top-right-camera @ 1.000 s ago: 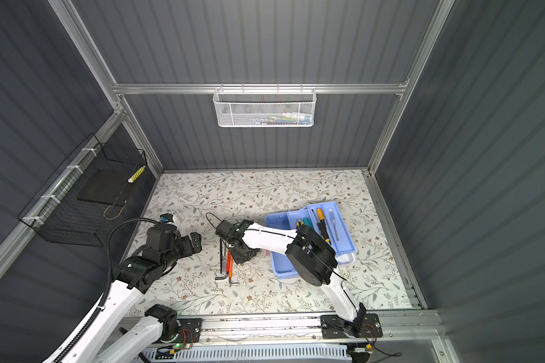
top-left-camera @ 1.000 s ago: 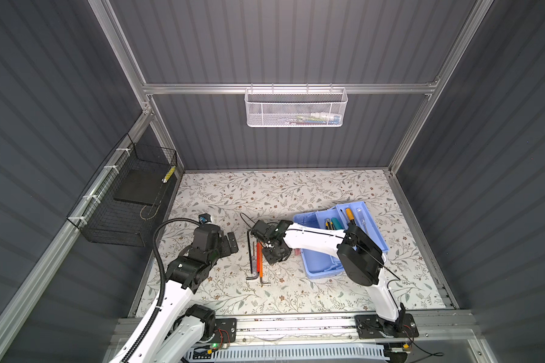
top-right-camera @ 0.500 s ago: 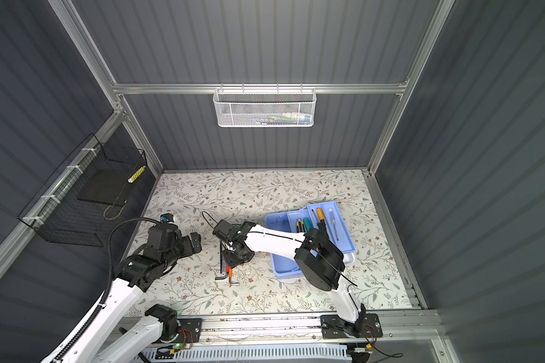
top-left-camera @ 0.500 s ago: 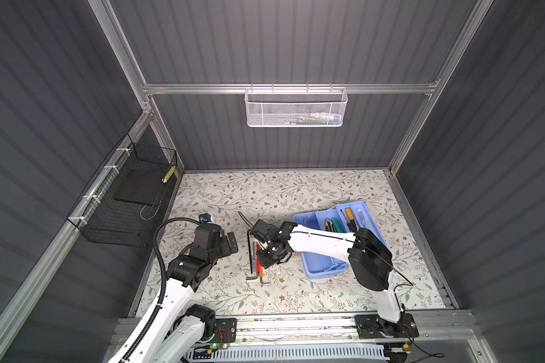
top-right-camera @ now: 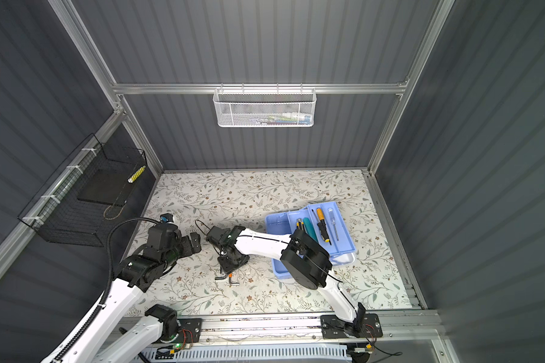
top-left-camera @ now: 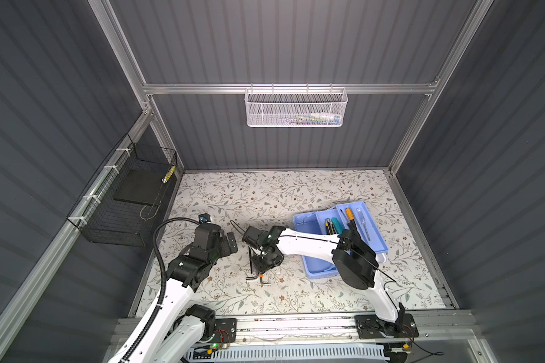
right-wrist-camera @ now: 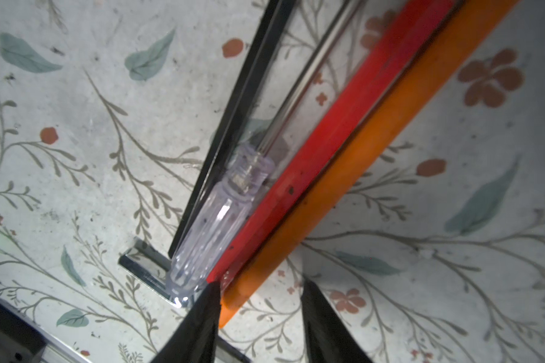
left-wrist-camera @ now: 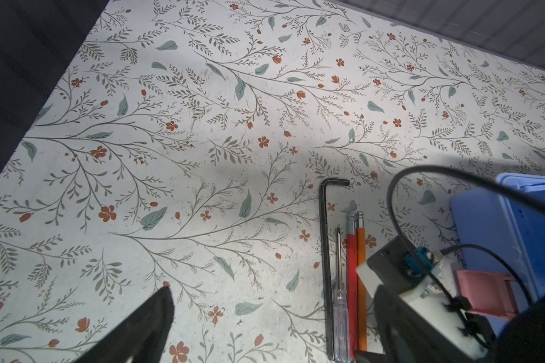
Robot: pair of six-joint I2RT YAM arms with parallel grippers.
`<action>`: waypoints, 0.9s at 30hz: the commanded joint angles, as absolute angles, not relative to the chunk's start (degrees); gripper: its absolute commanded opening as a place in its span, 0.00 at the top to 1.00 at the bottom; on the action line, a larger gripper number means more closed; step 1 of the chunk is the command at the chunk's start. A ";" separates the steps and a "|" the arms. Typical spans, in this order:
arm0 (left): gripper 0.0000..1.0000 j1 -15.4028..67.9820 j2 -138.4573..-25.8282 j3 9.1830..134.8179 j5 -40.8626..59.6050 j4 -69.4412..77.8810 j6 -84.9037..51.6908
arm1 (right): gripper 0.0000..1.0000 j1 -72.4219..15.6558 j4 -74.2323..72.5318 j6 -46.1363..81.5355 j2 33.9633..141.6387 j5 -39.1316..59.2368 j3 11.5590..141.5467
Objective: Pack the tool kit
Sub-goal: 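Lower the right gripper toward the orange pen and align the fingers, then close the right gripper on the orange pen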
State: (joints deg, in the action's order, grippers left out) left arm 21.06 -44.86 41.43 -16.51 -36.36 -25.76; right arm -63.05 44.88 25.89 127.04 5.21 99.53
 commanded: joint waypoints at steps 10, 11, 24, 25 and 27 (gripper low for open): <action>0.01 21.27 -44.91 42.80 -15.75 -37.11 -23.91 | 0.58 -62.37 51.68 22.79 124.25 -1.66 96.32; 0.01 21.27 -44.91 42.72 -15.66 -37.10 -23.99 | 0.58 -62.29 51.73 22.72 123.57 -2.10 95.63; 0.01 21.27 -44.43 41.88 -15.07 -36.81 -24.26 | 0.62 -61.38 51.16 22.58 118.80 -4.18 92.57; 0.01 21.27 -44.32 41.82 -15.22 -36.92 -24.34 | 0.62 -61.39 50.68 22.63 118.36 -3.40 92.55; 0.00 21.27 -44.21 41.91 -15.45 -36.75 -24.43 | 0.61 -61.39 49.63 23.38 117.16 -1.45 92.37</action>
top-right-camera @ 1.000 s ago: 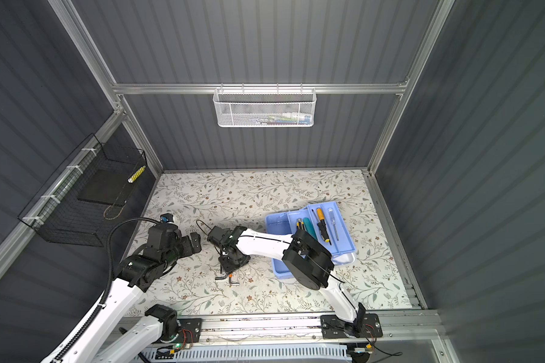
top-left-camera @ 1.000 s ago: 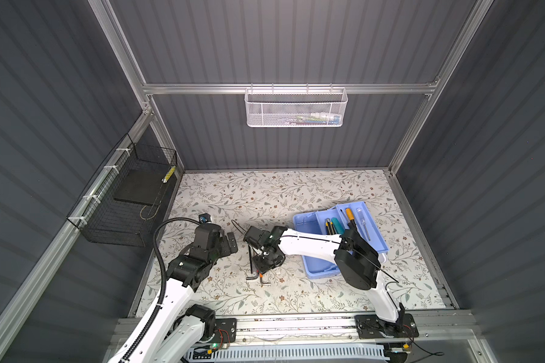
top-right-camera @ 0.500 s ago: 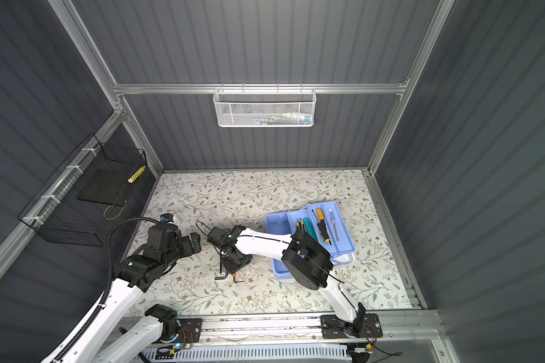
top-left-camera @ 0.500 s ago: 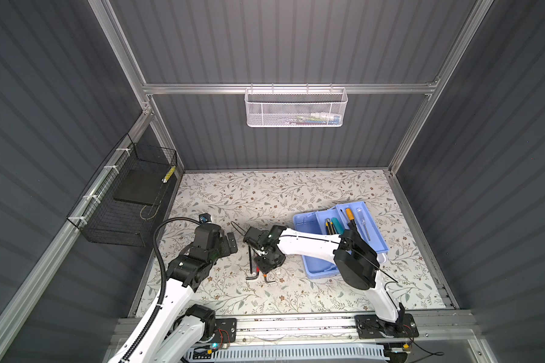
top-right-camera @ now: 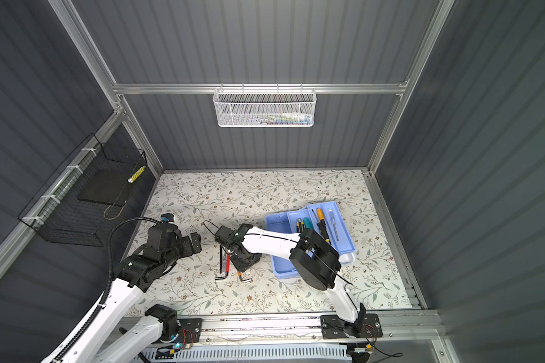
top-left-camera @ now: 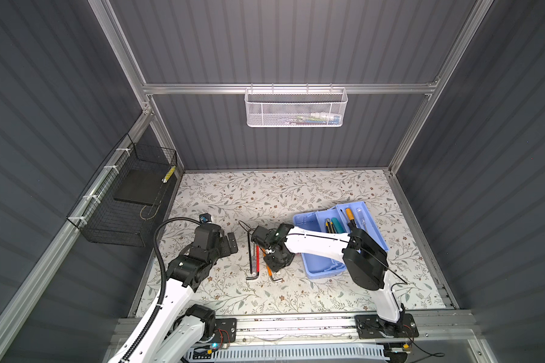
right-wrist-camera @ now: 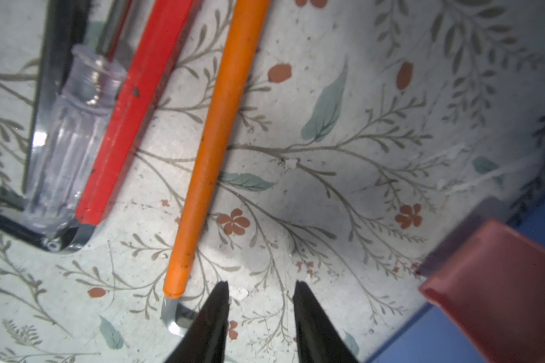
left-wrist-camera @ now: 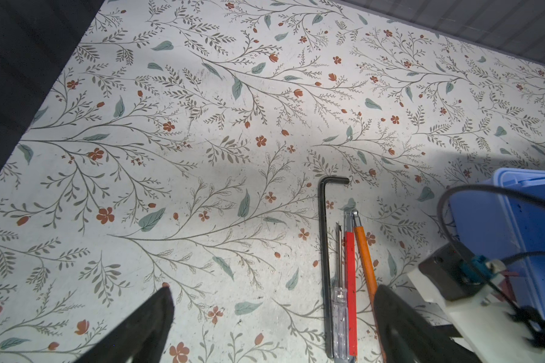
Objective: Pack the tool kit
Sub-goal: 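Close the right gripper on the orange pen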
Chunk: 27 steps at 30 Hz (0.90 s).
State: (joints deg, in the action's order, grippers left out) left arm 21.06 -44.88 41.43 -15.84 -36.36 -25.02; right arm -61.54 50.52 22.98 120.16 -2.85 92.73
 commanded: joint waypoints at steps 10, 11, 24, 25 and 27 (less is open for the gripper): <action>0.00 21.27 -44.13 40.67 -15.56 -36.02 -25.16 | 0.52 -62.36 47.38 26.19 120.81 1.10 95.45; 0.00 21.27 -43.97 40.61 -15.51 -35.82 -25.14 | 0.53 -62.41 48.24 26.23 122.08 0.66 96.74; 0.01 21.26 -41.35 40.17 -15.73 -36.21 -24.88 | 0.63 -62.82 55.36 28.06 131.83 -2.41 106.23; 0.00 21.27 -41.13 40.17 -15.82 -36.22 -24.87 | 0.64 -62.68 55.66 28.29 132.15 -2.58 106.48; 0.00 21.27 -41.13 40.12 -15.82 -36.22 -24.87 | 0.65 -62.73 56.23 28.74 132.73 -2.72 106.74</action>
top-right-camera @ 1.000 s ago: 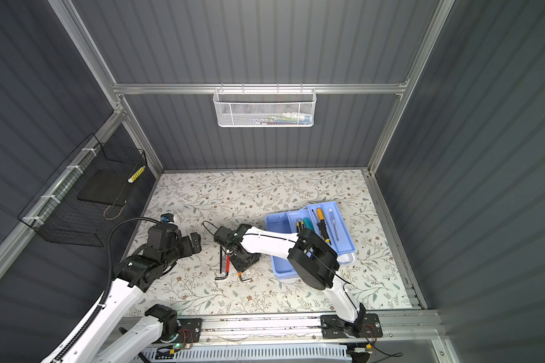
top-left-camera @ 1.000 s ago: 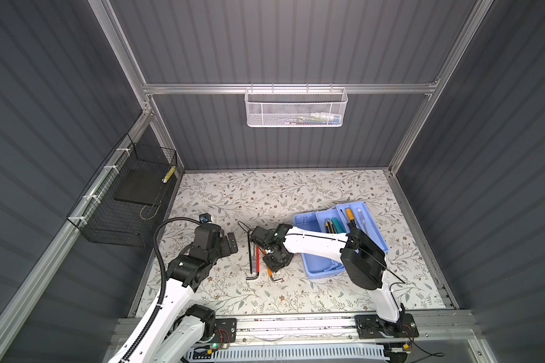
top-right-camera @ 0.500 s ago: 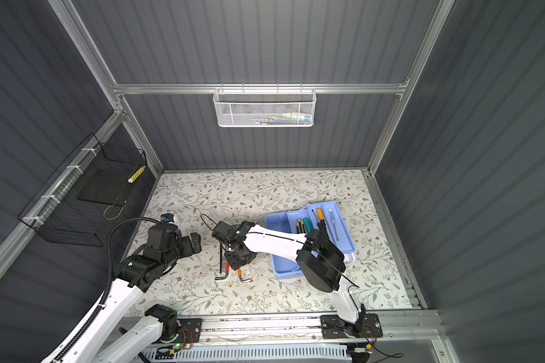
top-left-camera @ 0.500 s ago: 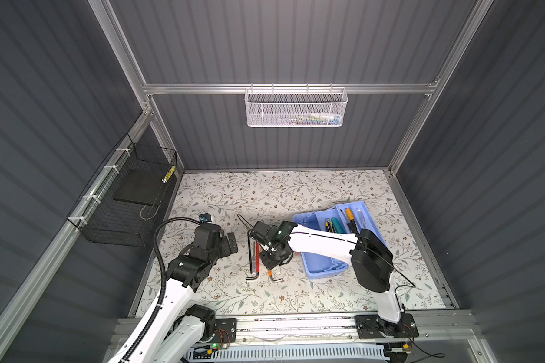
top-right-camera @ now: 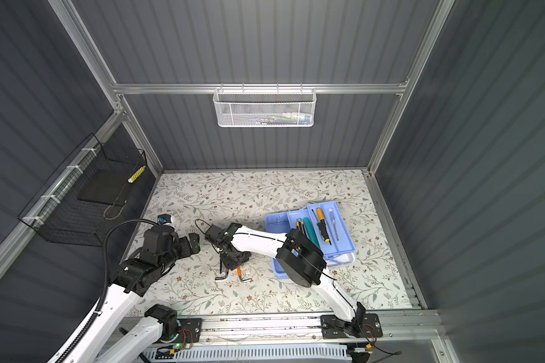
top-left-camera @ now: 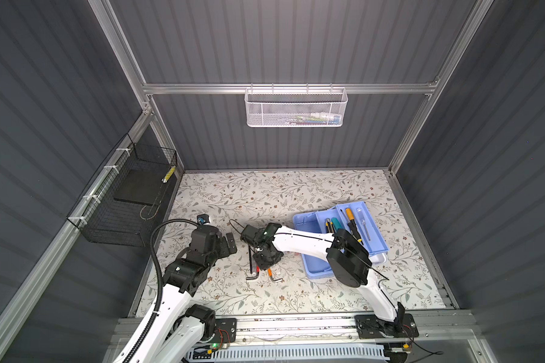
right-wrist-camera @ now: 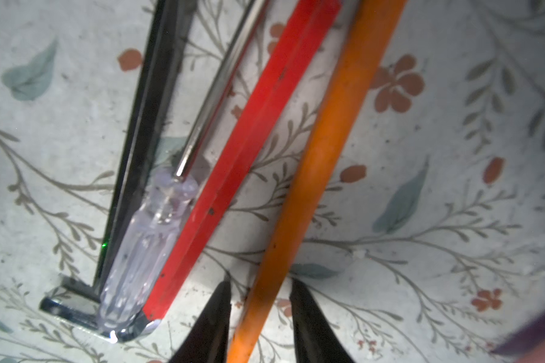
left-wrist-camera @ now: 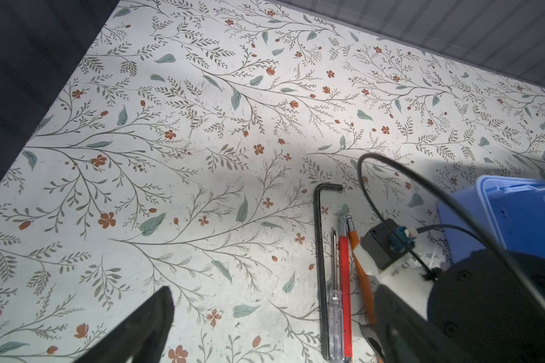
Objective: Pack the tool kit
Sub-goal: 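Close the right gripper on the orange pen, then lift the orange pen and carry it over the blue tray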
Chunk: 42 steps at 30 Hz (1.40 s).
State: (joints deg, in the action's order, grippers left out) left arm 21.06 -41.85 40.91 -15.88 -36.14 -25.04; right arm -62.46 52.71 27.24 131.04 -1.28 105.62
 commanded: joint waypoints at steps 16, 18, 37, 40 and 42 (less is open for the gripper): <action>0.00 21.27 -41.30 39.55 -15.48 -35.56 -24.52 | 0.99 -60.04 53.13 32.28 126.83 -0.97 100.01; 0.00 21.27 -41.27 39.72 -15.56 -35.68 -24.52 | 1.00 -59.90 53.01 32.46 125.48 -0.94 99.94; 0.01 21.23 -42.13 40.16 -15.21 -35.80 -24.43 | 1.00 -53.18 53.17 32.61 104.74 -3.81 93.84; 0.01 21.27 -42.27 39.84 -14.94 -35.51 -24.43 | 1.00 -50.74 52.96 32.27 101.27 -4.83 90.36; 0.01 21.27 -42.61 39.87 -14.86 -35.50 -24.43 | 1.00 -49.18 52.42 31.95 99.18 -5.04 87.72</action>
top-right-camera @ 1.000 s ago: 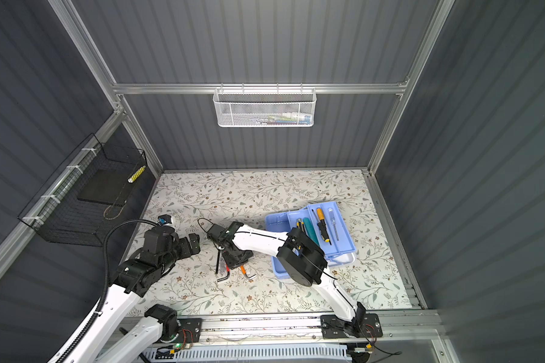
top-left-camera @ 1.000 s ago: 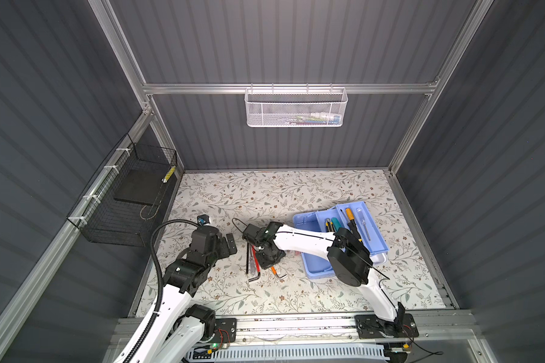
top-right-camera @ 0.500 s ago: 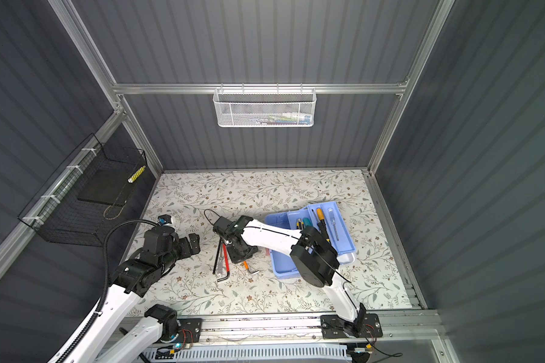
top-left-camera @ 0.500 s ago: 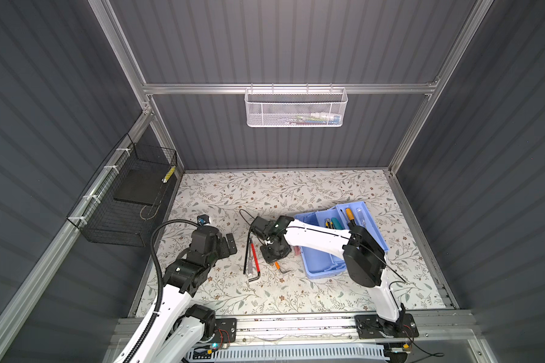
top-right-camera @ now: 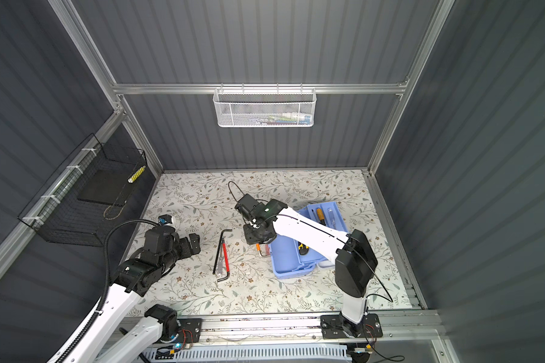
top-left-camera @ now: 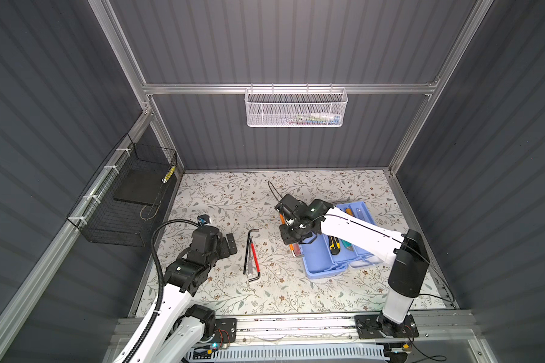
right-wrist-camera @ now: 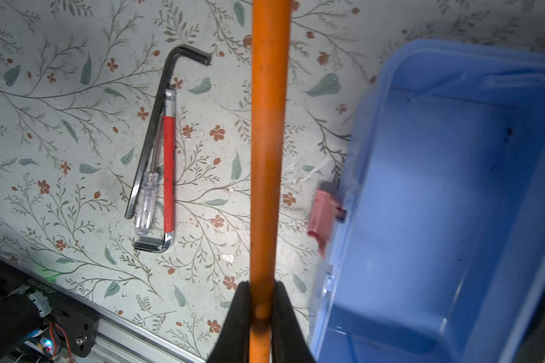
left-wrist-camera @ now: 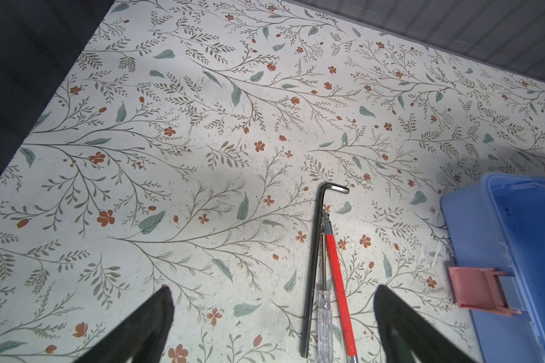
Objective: Pack the tool kit
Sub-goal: 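Lift the orange pen and carry it over the blue tray, then lower the orange pen into the tray compartment and open the right gripper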
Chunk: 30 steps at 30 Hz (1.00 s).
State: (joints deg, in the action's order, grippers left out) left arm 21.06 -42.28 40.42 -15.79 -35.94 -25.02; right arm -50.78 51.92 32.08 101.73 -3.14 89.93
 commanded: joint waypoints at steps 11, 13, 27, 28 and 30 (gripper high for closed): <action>0.01 21.27 -42.84 39.94 -14.85 -35.91 -24.79 | 1.00 -43.72 48.97 30.03 97.50 -4.67 78.17; 0.01 21.27 -42.99 40.10 -14.88 -36.02 -24.79 | 1.00 -43.30 47.73 29.98 98.14 -4.53 76.95; 0.01 21.27 -42.89 40.25 -14.85 -36.21 -24.98 | 1.00 -42.73 44.24 29.41 103.96 -2.49 74.83; 0.00 21.27 -42.91 40.17 -14.77 -36.22 -24.96 | 1.00 -42.71 43.96 29.29 104.30 -2.38 74.80; 0.00 21.27 -43.13 40.25 -14.71 -36.30 -24.96 | 1.00 -42.72 43.68 29.13 105.23 -2.28 74.81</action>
State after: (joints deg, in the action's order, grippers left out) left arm 21.06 -43.35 40.42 -15.40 -35.97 -25.04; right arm -42.83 44.62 29.69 104.29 -2.61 75.11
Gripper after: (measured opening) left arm 0.995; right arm 0.124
